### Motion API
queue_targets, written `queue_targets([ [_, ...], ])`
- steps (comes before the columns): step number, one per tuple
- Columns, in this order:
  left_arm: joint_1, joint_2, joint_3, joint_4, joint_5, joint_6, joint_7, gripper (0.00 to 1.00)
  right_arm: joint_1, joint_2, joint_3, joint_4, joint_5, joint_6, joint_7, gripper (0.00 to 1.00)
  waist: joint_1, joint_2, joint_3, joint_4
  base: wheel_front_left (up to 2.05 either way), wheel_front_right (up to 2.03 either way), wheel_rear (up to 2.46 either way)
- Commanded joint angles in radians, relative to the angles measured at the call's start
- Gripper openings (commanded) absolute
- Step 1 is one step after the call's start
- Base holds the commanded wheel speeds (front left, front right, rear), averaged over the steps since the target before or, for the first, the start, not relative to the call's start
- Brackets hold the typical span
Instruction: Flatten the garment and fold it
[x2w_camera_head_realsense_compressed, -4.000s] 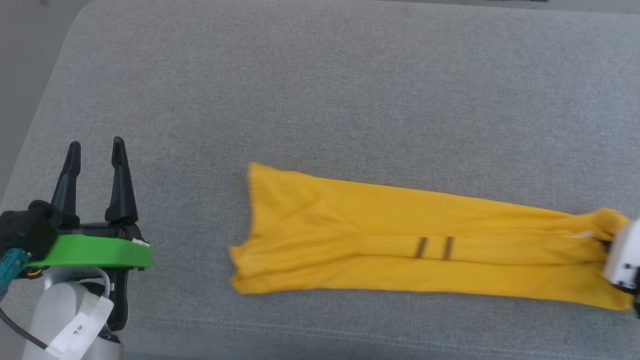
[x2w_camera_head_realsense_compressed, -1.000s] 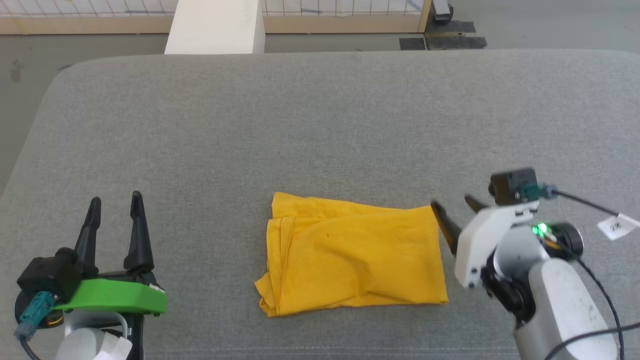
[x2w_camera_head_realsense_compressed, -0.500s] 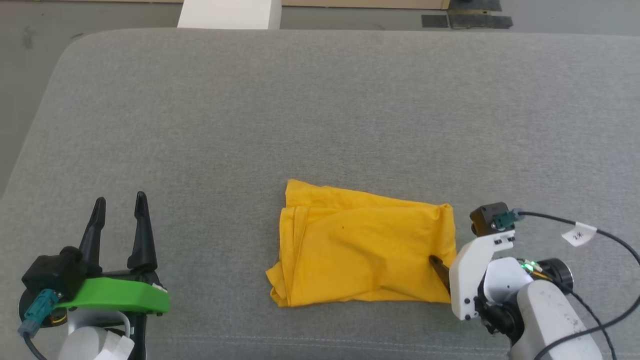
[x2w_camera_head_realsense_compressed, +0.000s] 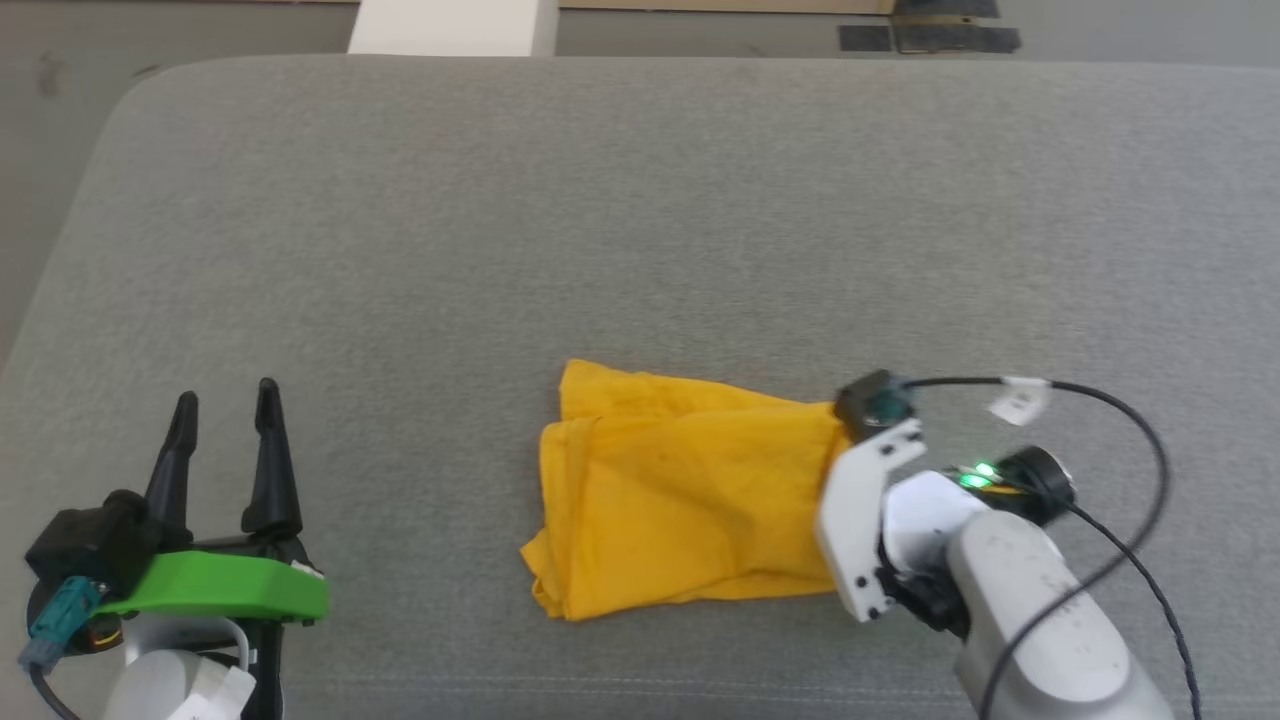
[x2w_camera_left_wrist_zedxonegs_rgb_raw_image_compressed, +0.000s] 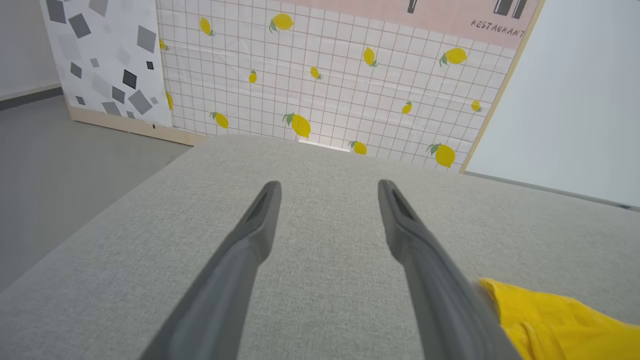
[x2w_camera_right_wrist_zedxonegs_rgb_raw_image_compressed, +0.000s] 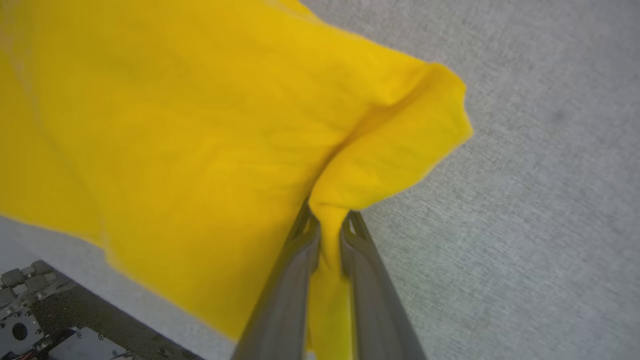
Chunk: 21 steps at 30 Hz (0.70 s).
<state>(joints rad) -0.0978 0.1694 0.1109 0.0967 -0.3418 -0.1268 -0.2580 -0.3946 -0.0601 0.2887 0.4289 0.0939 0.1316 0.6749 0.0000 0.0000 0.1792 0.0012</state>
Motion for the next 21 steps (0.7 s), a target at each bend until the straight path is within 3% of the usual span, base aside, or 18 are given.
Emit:
queue_targets([
  [1,0.004,0.008,0.003,-0.005,-0.003,-0.004,-0.004,1.0,-0.023,0.002,0.028,-0.005,-0.01,-0.001,0.017,0.0,0.0,0.0,0.013,-0.09,0.0,0.0,0.0],
  [2,0.008,0.012,0.005,-0.009,-0.003,-0.004,-0.004,1.0,-0.043,-0.012,0.049,-0.012,-0.017,-0.001,0.035,0.0,0.0,0.0,0.021,-0.123,0.0,0.0,0.0],
  [3,0.005,0.021,0.007,-0.024,-0.008,-0.004,-0.004,1.0,-0.089,-0.05,0.068,-0.033,-0.013,-0.001,0.075,0.0,0.0,0.0,0.05,-0.208,0.0,0.0,0.0],
  [7,-0.021,0.04,-0.005,-0.049,-0.011,-0.004,-0.004,1.0,-0.141,-0.095,0.021,-0.057,-0.009,-0.001,0.103,0.0,0.0,0.0,0.103,-0.296,0.0,0.0,0.0],
  [12,-0.041,0.088,-0.012,-0.083,-0.014,-0.004,-0.004,1.0,-0.194,-0.125,-0.125,-0.076,-0.036,-0.001,0.102,0.0,0.0,0.0,0.181,-0.371,0.0,0.0,0.0],
  [13,-0.048,0.119,-0.001,-0.109,-0.021,-0.004,-0.003,1.0,-0.215,-0.135,-0.227,-0.086,-0.067,-0.001,0.098,0.0,0.0,0.0,0.23,-0.389,0.0,0.0,0.0],
  [18,-0.067,0.175,0.023,-0.175,-0.029,-0.004,0.012,1.0,-0.246,-0.151,-0.448,-0.136,-0.152,-0.001,0.106,0.0,0.0,0.0,0.334,-0.381,0.0,0.0,0.0],
  [21,-0.072,0.207,0.044,-0.213,-0.029,-0.001,0.027,1.0,-0.278,-0.126,-0.602,-0.178,-0.19,-0.001,0.108,0.0,0.0,0.0,0.397,-0.366,0.0,0.0,0.0],
])
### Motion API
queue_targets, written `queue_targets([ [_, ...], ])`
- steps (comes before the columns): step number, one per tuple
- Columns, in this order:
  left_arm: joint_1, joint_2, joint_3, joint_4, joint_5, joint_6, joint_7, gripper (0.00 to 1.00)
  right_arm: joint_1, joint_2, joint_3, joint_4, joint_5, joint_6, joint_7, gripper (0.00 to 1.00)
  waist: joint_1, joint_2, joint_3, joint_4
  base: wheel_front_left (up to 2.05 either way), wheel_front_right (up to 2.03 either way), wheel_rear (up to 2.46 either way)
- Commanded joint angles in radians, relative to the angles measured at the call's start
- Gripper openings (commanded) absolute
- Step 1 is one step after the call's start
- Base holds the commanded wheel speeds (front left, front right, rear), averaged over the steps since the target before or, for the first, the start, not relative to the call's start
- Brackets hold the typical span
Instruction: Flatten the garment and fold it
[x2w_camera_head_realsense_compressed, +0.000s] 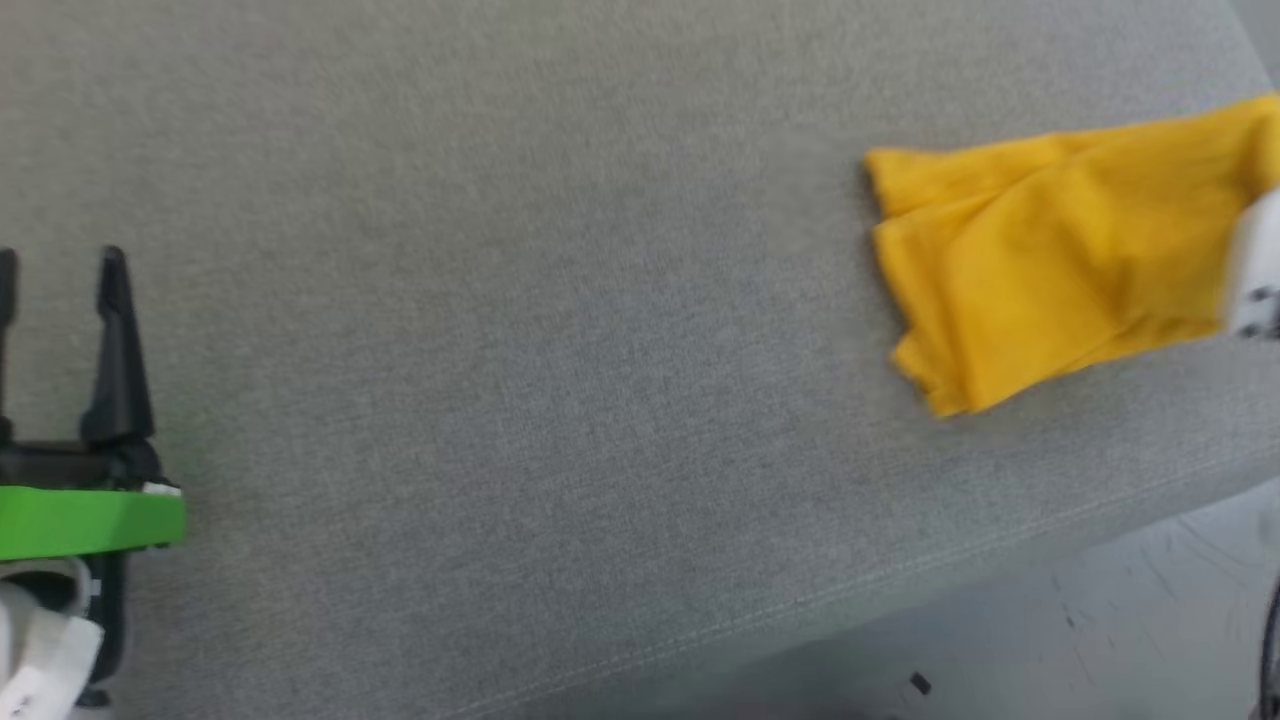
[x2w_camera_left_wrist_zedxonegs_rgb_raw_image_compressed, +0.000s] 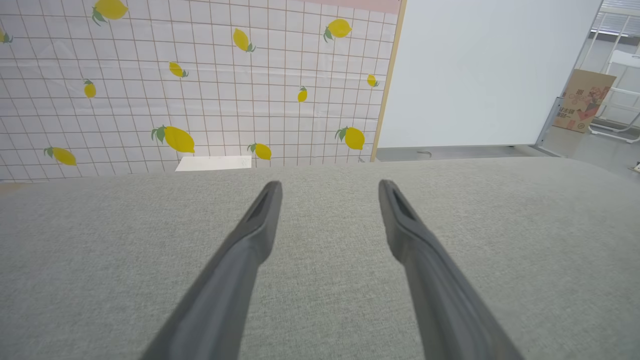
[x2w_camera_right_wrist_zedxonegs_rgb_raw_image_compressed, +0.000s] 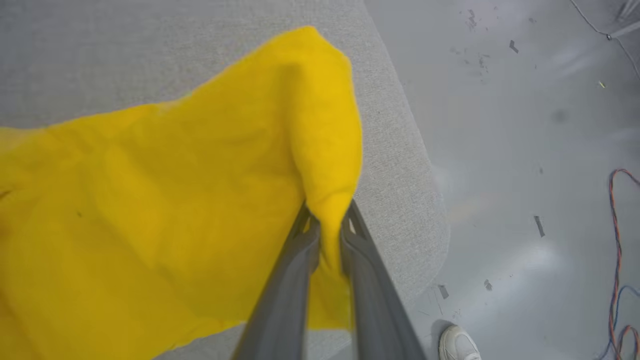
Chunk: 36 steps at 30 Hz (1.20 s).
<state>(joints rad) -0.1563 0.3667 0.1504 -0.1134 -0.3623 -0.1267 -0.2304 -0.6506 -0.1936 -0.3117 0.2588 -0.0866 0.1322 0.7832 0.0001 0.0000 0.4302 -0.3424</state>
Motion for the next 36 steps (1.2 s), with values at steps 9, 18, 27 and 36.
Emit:
queue_targets([
  [9,-0.003,0.069,0.079,-0.074,-0.034,0.006,0.021,1.0,-0.157,0.092,-0.353,-0.146,-0.176,-0.002,-0.016,0.01,-0.0001,0.0,0.287,0.037,0.0,0.0,0.0],
  [18,-0.001,0.047,0.071,-0.026,-0.045,0.006,-0.006,1.0,-0.232,0.093,-0.391,-0.144,-0.231,-0.002,-0.12,1.0,-0.0001,0.0,0.224,0.075,0.0,0.0,0.0],
  [27,-0.006,-0.046,0.031,0.071,-0.028,0.015,-0.028,1.0,-0.303,0.021,-0.132,-0.168,0.001,-0.002,-0.276,1.0,-0.0001,0.0,-0.021,0.139,0.0,0.0,0.0],
  [36,-0.008,-0.116,0.041,0.134,0.002,0.028,-0.031,1.0,-0.226,0.086,0.13,-0.186,0.166,-0.002,-0.511,1.0,-0.0001,0.0,-0.235,0.221,0.0,0.0,0.0],
])
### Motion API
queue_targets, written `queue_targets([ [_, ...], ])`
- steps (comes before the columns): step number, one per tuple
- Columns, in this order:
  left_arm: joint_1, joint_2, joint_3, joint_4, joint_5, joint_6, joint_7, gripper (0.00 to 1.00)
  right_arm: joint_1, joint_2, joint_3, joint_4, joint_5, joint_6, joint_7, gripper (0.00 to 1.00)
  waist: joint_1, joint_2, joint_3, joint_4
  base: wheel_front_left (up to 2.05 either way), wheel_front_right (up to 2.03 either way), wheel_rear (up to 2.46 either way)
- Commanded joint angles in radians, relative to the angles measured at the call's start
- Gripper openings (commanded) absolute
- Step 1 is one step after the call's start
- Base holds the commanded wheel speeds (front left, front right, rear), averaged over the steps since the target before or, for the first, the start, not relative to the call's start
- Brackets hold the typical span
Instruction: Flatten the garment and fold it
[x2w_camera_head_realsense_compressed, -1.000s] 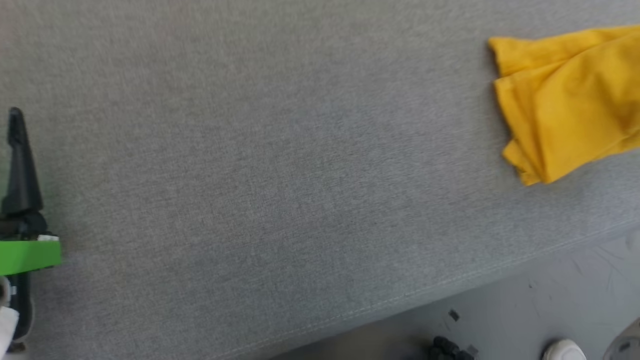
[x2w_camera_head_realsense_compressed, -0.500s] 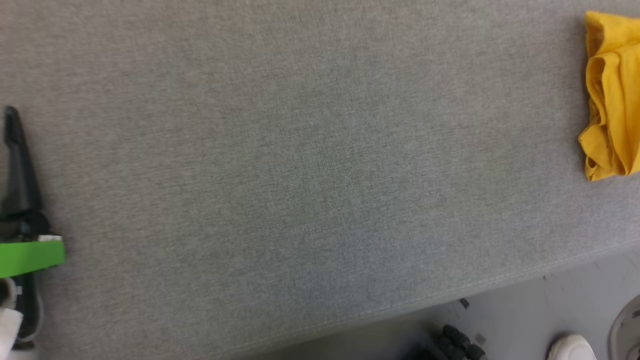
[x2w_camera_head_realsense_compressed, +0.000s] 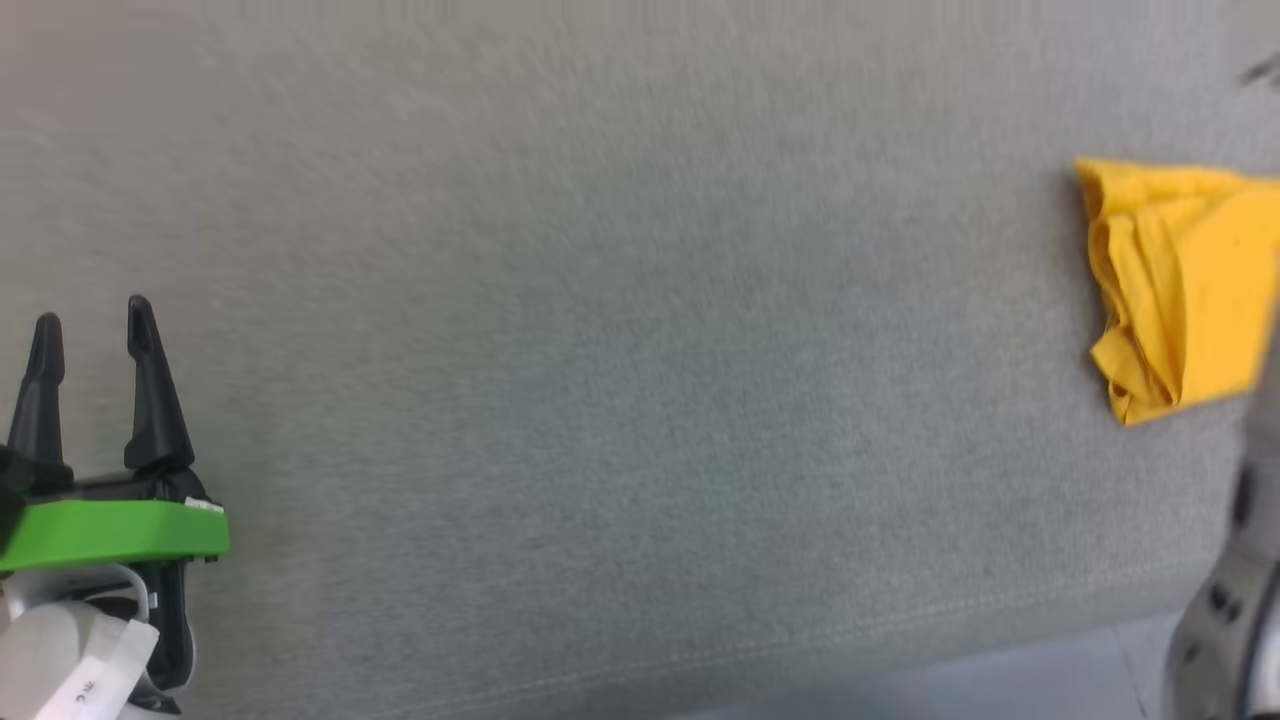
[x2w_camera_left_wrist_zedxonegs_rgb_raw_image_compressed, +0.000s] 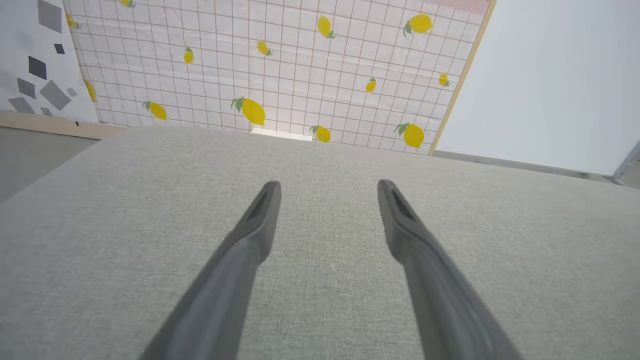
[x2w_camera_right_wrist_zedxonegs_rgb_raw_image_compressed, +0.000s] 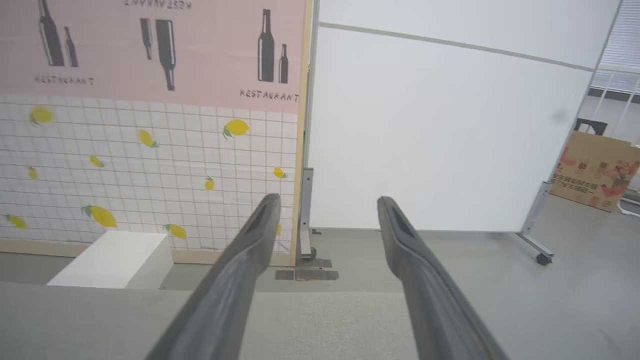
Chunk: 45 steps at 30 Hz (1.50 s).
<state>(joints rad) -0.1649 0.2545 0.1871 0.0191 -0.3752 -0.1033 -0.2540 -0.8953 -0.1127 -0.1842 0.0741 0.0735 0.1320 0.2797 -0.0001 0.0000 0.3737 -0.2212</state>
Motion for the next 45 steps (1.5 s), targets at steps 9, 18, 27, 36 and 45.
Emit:
queue_targets([
  [9,0.002,-0.062,0.006,0.062,0.017,0.024,-0.006,1.0,0.243,0.056,0.126,0.028,0.066,-0.001,-0.267,1.0,0.0001,0.0,-0.29,0.165,0.0,0.0,0.0],
  [18,0.026,-0.095,-0.02,0.124,0.012,0.049,0.019,1.0,0.489,0.062,0.188,0.11,0.154,-0.001,-0.476,1.0,0.0001,0.0,-0.346,0.194,0.0,0.0,0.0],
  [27,0.066,-0.116,-0.077,0.166,0.041,0.045,0.017,1.0,0.662,0.062,0.18,0.145,0.196,-0.001,-0.54,1.0,0.0001,0.0,-0.363,0.203,0.0,0.0,0.0],
  [36,0.067,-0.105,-0.133,0.215,0.096,0.031,0.001,1.0,0.747,0.062,0.14,0.157,0.165,-0.001,-0.541,1.0,0.0001,0.0,-0.348,0.199,0.0,0.0,0.0],
  [45,0.06,-0.106,-0.139,0.221,0.138,0.037,-0.007,1.0,0.768,0.062,0.142,0.19,0.15,-0.001,-0.541,1.0,0.0001,0.0,-0.333,0.193,0.0,0.0,0.0],
])
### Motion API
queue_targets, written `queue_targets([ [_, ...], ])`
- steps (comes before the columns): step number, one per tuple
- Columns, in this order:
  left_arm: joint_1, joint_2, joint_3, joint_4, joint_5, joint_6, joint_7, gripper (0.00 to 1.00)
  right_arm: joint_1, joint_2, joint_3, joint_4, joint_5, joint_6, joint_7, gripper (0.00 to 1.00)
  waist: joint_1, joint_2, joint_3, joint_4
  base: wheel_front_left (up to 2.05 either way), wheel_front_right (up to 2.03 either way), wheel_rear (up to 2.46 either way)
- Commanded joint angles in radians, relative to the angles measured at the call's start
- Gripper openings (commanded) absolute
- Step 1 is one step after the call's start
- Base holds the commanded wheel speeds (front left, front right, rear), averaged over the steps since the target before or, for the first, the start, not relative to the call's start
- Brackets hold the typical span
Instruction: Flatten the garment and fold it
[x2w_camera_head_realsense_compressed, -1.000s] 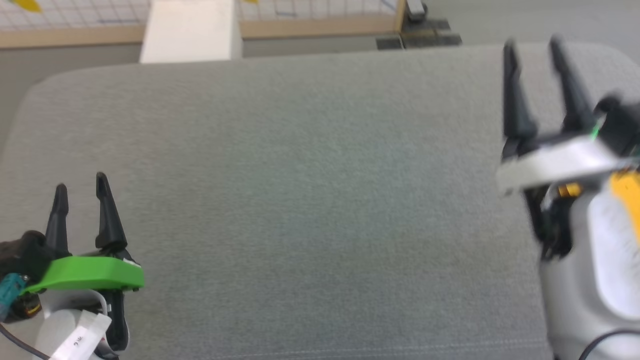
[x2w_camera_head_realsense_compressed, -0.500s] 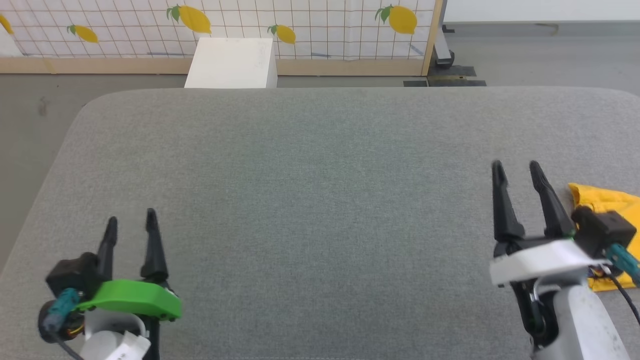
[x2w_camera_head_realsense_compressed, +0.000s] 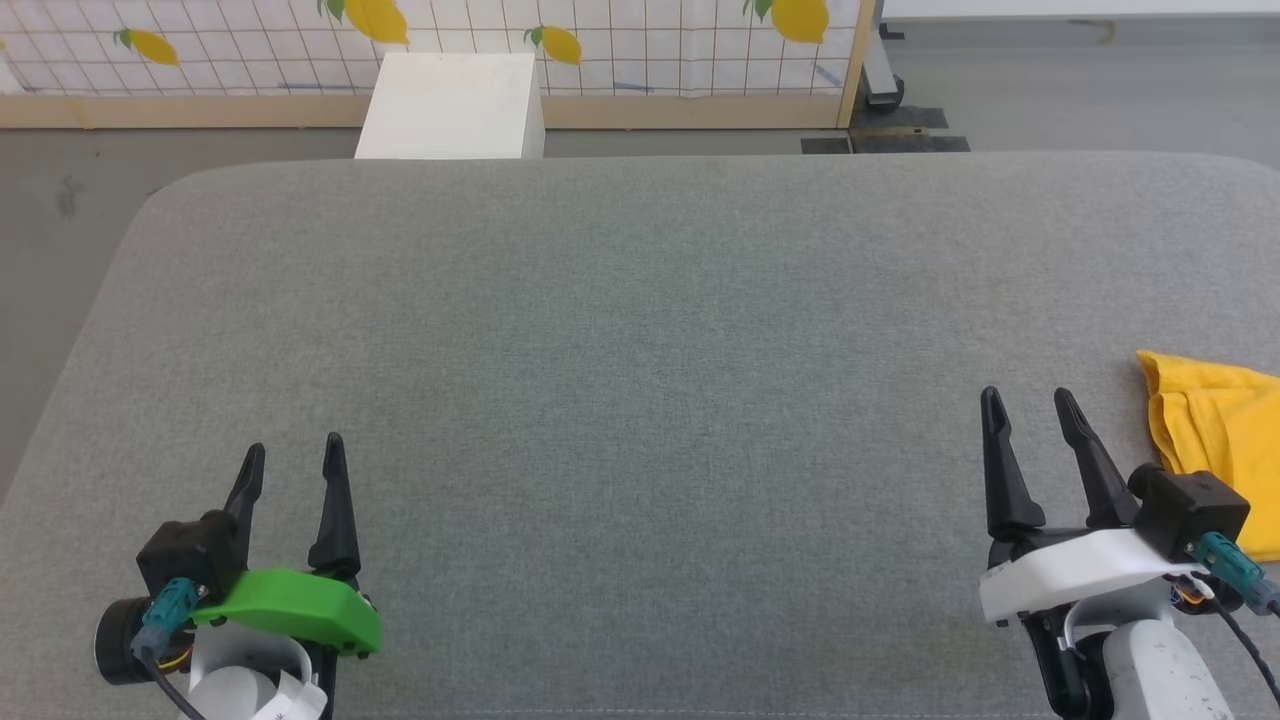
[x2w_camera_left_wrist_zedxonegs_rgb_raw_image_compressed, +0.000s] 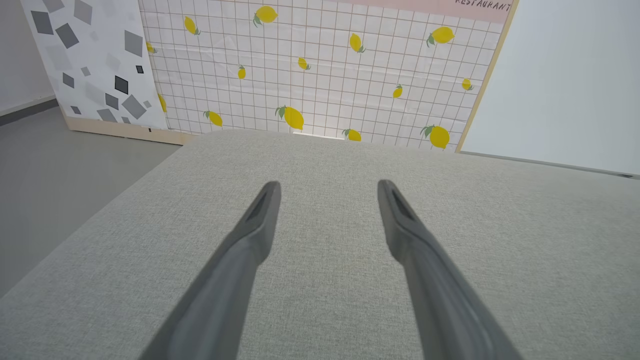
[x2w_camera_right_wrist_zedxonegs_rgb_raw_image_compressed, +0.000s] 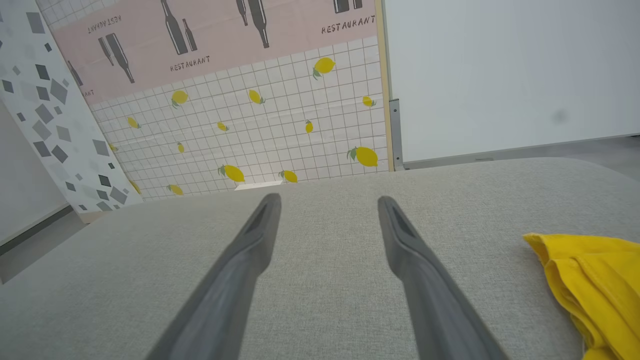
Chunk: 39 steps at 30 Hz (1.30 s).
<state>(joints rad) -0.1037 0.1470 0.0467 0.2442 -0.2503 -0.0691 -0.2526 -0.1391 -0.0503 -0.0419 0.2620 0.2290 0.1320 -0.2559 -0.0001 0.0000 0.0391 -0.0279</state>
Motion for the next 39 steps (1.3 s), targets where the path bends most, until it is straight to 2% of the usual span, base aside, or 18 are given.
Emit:
queue_targets([
  [1,-0.002,0.0,0.002,-0.006,0.015,0.002,-0.009,1.0,0.011,0.0,0.0,0.003,-0.005,-0.001,-0.006,1.0,0.0001,0.0,0.003,0.0,0.0,0.0,0.0],
  [16,-0.007,-0.012,0.016,0.004,0.009,-0.017,-0.009,1.0,0.01,0.0,0.005,0.022,0.012,-0.001,-0.006,1.0,0.0001,0.0,0.009,0.003,0.0,0.0,0.0],
  [17,0.0,-0.009,0.014,0.004,0.011,-0.013,0.0,0.0,0.0,0.0,0.003,0.02,0.008,0.0,0.0,0.0,0.0001,0.0,0.009,0.003,0.0,0.0,0.0],
  [39,0.015,-0.022,0.003,-0.033,0.047,-0.001,0.039,0.0,0.021,0.0,0.009,-0.022,-0.027,0.0,0.039,0.0,0.0001,0.0,0.002,0.006,0.0,0.0,0.0],
])
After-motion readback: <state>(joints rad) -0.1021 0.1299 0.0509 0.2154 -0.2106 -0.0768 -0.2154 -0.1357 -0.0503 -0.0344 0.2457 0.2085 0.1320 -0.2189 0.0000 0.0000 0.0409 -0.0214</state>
